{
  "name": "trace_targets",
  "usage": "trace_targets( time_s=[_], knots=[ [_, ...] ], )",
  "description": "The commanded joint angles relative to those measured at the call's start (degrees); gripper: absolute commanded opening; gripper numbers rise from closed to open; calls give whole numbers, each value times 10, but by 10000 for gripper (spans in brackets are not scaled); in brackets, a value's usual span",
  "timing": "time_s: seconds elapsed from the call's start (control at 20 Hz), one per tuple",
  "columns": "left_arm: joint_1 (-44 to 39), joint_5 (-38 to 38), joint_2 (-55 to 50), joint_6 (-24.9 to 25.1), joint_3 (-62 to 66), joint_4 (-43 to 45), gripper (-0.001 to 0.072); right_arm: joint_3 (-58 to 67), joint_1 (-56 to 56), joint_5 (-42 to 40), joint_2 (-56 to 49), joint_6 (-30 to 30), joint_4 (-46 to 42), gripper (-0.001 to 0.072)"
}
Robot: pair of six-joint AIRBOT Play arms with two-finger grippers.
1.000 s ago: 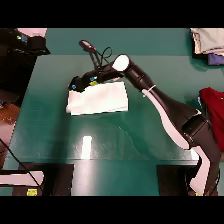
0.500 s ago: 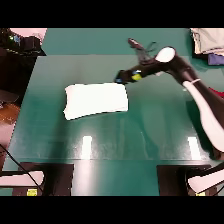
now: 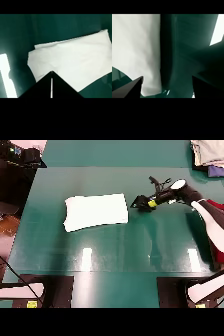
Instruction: Fold the shirts.
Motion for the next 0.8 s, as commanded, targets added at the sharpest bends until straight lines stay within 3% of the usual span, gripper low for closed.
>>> trace_targets(
  time_s=[0.0, 0.15, 0.25, 0.35, 0.45, 0.75],
  knots=[
    [0, 0, 0, 0, 0, -2, 24, 49, 42, -3, -67, -7, 43, 692],
    [0, -2, 0, 0, 0, -2, 24, 123, 88, -12, -115, 6, 43, 662],
    [0, -3, 0, 0, 0, -2, 24, 164, 115, -13, -137, 9, 43, 468],
    [0, -5, 0, 0, 0, -2, 24, 186, 136, -22, -146, 7, 42, 413],
    [0, -7, 0, 0, 0, -2, 24, 201, 145, -32, -145, -7, 40, 19],
    [0, -32, 0, 0, 0, -26, 23, 195, 100, -61, -90, -5, 37, 16]
  ],
)
